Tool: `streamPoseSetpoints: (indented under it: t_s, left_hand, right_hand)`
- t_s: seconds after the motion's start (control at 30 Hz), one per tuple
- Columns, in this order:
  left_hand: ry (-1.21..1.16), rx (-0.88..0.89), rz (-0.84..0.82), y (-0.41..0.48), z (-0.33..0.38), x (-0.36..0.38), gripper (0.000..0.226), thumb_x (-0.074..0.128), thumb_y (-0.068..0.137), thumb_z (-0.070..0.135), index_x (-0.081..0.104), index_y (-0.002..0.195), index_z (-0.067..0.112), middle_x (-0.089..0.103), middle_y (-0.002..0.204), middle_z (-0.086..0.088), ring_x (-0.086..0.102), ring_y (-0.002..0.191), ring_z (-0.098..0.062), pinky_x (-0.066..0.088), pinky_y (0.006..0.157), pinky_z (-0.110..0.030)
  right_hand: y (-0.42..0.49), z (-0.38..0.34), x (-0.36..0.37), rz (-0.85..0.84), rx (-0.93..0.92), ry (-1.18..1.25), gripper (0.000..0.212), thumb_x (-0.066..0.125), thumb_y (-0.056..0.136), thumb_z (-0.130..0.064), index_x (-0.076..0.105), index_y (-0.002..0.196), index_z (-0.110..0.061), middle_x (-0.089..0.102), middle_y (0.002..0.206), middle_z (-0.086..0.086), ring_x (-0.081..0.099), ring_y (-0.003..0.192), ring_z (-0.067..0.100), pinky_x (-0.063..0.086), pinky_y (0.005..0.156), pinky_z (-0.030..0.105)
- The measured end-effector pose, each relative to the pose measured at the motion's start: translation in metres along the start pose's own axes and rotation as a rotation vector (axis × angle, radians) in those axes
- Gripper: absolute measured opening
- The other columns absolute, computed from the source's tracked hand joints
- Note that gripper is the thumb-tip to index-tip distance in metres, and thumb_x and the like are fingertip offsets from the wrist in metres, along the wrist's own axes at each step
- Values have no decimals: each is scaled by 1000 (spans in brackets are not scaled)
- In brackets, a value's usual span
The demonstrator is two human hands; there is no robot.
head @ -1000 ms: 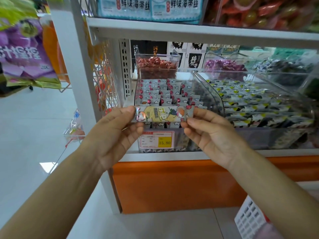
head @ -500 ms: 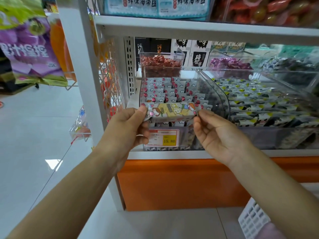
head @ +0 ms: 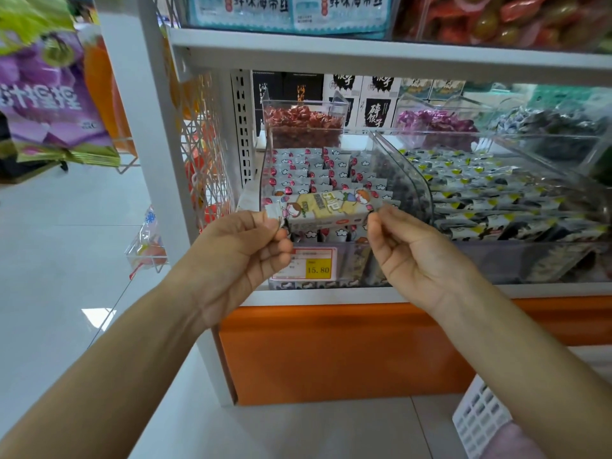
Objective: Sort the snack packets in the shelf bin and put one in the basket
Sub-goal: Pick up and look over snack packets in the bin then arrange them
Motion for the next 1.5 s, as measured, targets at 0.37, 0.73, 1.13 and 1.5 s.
streamPoseSetpoints:
  t_s: [0.37, 0.73, 1.13, 1.5]
  left_hand:
    - [156, 150, 89, -5, 15, -2, 28, 65, 67, 27, 55, 82, 5, 72, 76, -11, 71, 74, -19, 55, 63, -19]
    - [386, 188, 24, -7, 19, 6, 26, 65, 79, 14, 63, 105, 12, 71, 98, -9, 71, 85, -19, 56, 71, -21]
    - [839, 251, 9, -13, 25, 15, 25, 70, 71, 34, 59, 92, 26, 68, 90, 5, 64, 85, -9, 56, 78, -32]
    - [852, 138, -40, -7, 25, 2, 26, 65, 82, 29, 70, 65, 11, 65, 65, 2, 61, 60, -4, 53, 51, -19]
  right_hand:
    - [-12, -28, 16, -111, -424, -713, 24, 52, 89, 7, 65, 83, -12, 71, 72, 0, 68, 69, 15, 55, 61, 22]
    - [-15, -21, 27, -204, -476, -915, 14, 66, 85, -17, 72, 89, -29, 69, 90, -7, 65, 78, 7, 53, 62, 17]
    - [-11, -19, 23, -155, -431, -948, 18, 62, 87, -13, 61, 69, -13, 62, 66, -8, 62, 62, 0, 49, 51, 17]
    - [-21, -11, 42, -319, -477, -1055, 18, 63, 86, -9, 64, 69, -16, 64, 63, -12, 60, 54, 3, 44, 42, 15]
Point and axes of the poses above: each hand's wrist, its own y-axis towards the middle knuckle, its own x-axis out of the palm, z = x × y, the point moved 9 cm from there along y, towards the middle knuckle
